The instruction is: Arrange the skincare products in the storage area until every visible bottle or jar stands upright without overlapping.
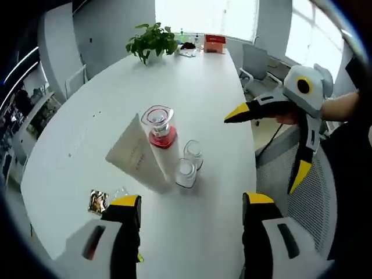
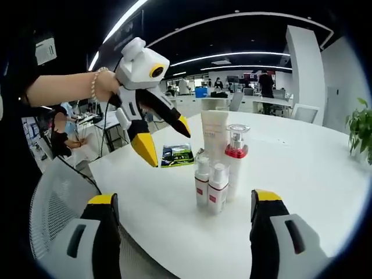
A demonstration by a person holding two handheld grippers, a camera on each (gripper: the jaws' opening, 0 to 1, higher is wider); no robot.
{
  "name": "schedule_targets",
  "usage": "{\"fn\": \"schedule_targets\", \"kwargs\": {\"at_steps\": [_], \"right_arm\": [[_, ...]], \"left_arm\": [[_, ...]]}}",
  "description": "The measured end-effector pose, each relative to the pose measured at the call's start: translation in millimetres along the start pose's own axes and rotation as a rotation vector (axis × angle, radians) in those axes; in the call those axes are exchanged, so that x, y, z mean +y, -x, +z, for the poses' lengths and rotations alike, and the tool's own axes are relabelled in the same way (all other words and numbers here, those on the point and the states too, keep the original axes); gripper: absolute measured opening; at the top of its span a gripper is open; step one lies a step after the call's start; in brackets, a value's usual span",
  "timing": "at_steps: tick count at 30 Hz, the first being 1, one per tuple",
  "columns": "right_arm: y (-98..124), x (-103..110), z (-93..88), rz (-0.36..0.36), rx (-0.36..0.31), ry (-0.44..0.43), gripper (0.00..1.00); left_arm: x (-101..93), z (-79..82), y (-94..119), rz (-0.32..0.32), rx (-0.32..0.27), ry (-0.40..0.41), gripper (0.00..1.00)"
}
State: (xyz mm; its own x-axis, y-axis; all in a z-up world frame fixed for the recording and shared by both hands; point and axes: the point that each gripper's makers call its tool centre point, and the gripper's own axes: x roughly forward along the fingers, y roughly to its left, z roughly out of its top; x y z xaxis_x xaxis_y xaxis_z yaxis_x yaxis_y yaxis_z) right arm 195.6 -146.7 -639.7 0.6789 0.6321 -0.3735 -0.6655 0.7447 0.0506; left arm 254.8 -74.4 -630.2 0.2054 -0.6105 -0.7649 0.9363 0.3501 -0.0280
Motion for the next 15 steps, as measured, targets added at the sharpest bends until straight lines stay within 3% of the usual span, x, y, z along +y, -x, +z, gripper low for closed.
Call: {"fn": "schedule_targets", "kwargs": {"at_steps": [7,15], "right_arm": [[1.3,2.0,1.1,0.002,0.0,0.009,0.93],[-0.4,6.6,-0.7,0.022,0.016,0.026,0.93]], "left_arm": [[11.8,-21.2,24.3,0.069,-0.039,0.117,0.85],[18.0,-56.5,48.6,0.152,-0.055,0.214,0.97]]}}
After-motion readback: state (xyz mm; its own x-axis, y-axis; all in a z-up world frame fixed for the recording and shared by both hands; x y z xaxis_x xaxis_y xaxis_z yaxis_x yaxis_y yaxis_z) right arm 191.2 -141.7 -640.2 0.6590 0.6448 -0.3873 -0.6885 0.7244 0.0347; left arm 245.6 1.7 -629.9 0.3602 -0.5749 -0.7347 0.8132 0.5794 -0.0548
